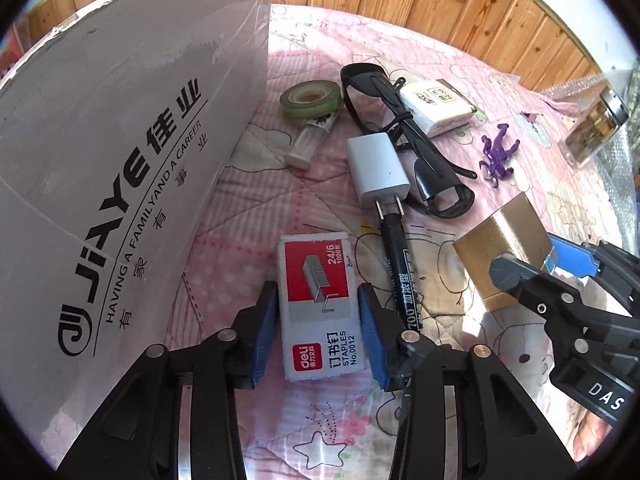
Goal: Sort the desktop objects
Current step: 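Close the left gripper on the staples box while the right gripper grasps the gold cube box, then carry the staples box with the left gripper while the right gripper carries the gold box into the cardboard box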
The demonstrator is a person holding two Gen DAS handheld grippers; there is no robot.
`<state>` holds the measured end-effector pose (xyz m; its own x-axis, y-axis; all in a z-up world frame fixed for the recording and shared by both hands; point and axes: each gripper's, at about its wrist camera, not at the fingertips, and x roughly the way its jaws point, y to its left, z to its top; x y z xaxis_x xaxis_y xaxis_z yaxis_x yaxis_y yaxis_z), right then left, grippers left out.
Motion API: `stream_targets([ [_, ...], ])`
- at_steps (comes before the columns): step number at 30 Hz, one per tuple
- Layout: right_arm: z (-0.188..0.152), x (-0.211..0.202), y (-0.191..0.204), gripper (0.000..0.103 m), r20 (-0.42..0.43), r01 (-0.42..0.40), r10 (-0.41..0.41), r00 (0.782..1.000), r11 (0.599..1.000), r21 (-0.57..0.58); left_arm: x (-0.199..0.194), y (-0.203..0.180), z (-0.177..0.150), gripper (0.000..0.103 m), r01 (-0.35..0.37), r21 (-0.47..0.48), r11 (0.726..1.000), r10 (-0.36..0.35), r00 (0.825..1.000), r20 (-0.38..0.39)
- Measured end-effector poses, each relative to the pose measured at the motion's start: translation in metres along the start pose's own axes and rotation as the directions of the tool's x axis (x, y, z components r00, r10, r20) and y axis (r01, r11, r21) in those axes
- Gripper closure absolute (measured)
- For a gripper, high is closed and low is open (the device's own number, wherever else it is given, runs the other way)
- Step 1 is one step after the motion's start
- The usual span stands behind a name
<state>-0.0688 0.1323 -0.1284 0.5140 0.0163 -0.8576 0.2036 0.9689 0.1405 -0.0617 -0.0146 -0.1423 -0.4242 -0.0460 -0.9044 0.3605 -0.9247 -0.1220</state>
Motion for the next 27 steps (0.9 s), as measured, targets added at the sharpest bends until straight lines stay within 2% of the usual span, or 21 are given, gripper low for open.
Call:
stream_targets([
  [8,0.004,-0.012,0.000,0.053,0.011,-0.022,0.022,1.000,1.000,0.011,-0.013,-0.003,-0.006,0.063,-0.014,0.003,1.000,0.014,1.000,0.023],
  [17,0.011,-0.040,0.006,0.053,0.074,-0.058,0.057,0.996,0.998,0.008,-0.051,-0.011,-0.005,0.063,-0.032,-0.016,0.999,0.034,0.992,0.118],
  [27,0.009,-0.069,0.028,0.053,0.123,-0.081,0.087,0.989,0.995,-0.053,-0.092,-0.015,0.000,0.063,-0.036,-0.038,0.999,0.043,0.979,0.202],
])
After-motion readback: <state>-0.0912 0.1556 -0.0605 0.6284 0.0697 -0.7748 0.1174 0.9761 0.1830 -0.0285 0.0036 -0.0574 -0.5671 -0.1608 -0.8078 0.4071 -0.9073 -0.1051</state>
